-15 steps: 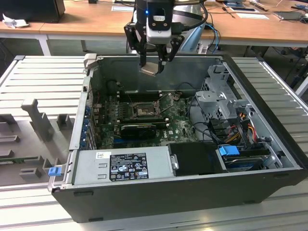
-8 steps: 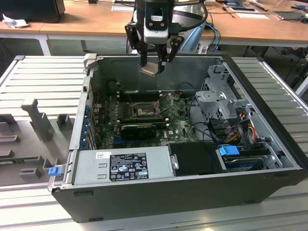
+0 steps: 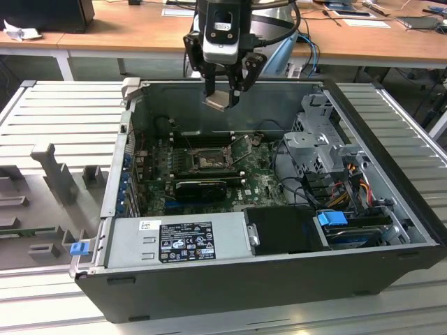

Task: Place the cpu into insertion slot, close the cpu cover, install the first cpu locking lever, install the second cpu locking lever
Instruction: 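Place the cpu into insertion slot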

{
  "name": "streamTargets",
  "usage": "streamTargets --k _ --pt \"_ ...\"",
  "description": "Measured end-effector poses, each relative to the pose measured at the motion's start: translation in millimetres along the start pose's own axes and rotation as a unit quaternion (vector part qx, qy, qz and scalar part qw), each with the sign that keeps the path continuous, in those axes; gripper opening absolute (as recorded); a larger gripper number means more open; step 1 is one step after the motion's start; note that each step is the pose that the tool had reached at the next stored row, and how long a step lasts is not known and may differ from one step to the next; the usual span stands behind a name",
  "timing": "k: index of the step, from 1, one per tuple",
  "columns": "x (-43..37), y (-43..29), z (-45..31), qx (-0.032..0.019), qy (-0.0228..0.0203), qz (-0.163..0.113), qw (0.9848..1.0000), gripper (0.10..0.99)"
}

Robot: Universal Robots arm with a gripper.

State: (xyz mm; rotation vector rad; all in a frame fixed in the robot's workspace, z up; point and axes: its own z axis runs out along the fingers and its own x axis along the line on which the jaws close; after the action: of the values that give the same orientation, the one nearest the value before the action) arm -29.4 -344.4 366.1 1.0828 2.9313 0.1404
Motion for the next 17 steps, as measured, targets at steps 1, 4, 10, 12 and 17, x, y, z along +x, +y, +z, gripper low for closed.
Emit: streamTargets --k 1,4,10,12,17 --pt "0.0 0.0 0.0 -0.0001 -0.0003 0.004 1.0000 0.525" --pt "0.0 0.0 0.1 -0.0003 -0.0014 0.015 0.9999 0.525" --pt "0.0 0.0 0.4 -0.0007 -0.0034 0.039 0.9992 0.525" --pt "0.0 -0.1 0.6 -0.0008 -0.0039 0.044 0.9990 0.525" --pt "0.0 -0.1 1.2 -0.0014 -0.0066 0.074 0.9973 0.525"
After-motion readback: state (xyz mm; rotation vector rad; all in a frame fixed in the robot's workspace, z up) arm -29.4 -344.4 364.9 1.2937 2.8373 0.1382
